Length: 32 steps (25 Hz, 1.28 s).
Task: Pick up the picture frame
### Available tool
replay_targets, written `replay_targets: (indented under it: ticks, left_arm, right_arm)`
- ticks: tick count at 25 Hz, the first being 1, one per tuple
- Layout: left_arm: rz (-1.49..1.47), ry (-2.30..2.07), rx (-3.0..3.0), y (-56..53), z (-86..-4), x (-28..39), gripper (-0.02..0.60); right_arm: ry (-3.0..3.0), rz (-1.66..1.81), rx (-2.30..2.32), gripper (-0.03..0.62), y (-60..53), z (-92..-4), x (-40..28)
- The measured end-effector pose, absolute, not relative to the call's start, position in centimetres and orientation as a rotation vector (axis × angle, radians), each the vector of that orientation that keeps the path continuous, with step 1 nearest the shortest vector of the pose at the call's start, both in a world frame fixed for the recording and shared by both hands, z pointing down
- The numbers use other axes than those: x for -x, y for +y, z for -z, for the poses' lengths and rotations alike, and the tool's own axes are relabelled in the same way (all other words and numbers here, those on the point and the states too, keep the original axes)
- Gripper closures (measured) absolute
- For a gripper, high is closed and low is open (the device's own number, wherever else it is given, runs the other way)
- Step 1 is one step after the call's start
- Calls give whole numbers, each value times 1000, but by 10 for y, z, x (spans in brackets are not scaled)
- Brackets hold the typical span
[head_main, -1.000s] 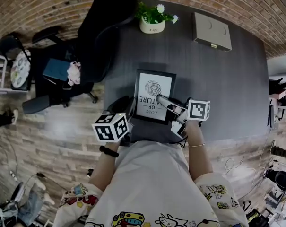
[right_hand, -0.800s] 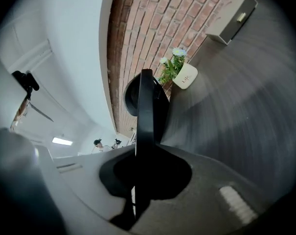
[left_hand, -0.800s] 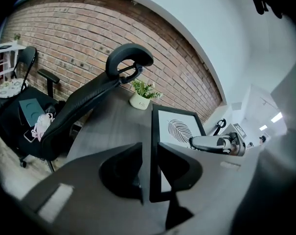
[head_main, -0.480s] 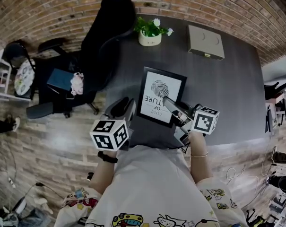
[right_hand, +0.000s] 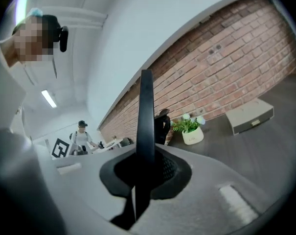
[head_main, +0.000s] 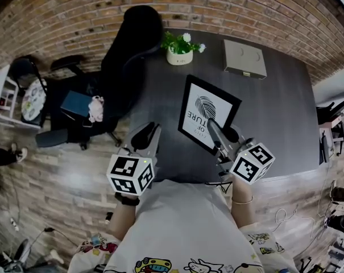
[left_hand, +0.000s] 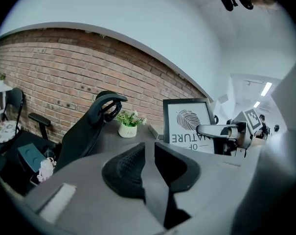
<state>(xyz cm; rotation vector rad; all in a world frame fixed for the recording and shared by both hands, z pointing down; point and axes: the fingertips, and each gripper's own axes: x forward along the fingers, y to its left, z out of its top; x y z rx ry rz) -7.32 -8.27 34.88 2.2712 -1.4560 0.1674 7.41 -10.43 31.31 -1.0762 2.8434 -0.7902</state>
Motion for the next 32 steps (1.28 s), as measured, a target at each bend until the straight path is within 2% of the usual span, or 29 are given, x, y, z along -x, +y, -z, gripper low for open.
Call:
replay_targets:
  ticks: [13, 32]
  left_arm:
    - [-259, -1528, -2358, -62, -329, 65, 565]
    - [-296, -1543, -2353, -65, -339, 69, 566]
  right_arm:
    - [2940, 269, 1436, 580, -81, -291, -106]
    - [2946, 250, 1518, 581, -82, -311, -118]
